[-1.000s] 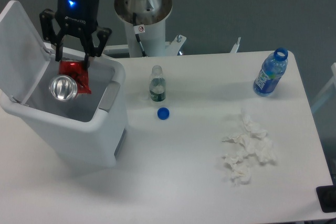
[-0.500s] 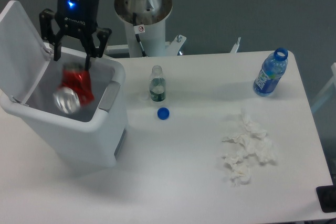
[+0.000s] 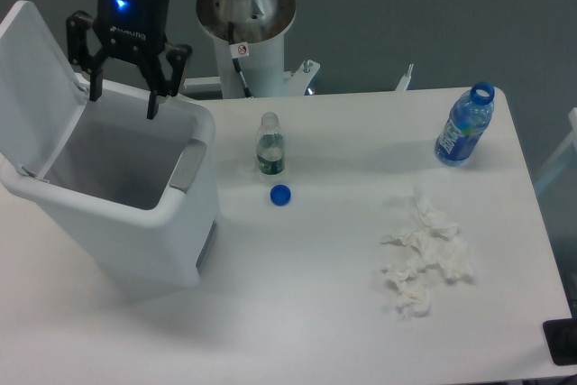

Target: Place the cans in the trash can

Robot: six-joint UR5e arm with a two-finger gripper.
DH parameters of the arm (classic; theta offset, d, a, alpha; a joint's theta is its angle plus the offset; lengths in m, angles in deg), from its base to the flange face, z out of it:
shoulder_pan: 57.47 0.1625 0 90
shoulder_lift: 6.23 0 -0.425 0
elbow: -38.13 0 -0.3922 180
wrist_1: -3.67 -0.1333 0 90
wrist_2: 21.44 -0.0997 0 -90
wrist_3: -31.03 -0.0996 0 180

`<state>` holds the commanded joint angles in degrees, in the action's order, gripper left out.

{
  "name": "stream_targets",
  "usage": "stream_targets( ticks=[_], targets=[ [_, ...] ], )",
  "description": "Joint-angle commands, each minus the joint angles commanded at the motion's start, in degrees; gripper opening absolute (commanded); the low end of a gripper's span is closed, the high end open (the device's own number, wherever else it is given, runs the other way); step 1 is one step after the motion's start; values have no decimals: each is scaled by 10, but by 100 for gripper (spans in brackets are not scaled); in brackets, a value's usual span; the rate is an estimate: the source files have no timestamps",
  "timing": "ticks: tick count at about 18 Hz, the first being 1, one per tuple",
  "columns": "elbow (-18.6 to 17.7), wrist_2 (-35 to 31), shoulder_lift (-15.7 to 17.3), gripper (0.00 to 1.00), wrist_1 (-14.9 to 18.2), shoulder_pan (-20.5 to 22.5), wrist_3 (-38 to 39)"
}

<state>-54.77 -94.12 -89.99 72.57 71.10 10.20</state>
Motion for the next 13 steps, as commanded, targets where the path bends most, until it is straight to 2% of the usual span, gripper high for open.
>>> stream_targets(
  ticks=[3,6,10,13],
  targets=[
    [-1,-12,6,100,0,45,-27],
    [-1,-55,4,100,-1,80,-96],
    [-4,-117,-3,100,0,110,-212],
    [-7,-154,-22,100,-1,126,-276]
  ],
)
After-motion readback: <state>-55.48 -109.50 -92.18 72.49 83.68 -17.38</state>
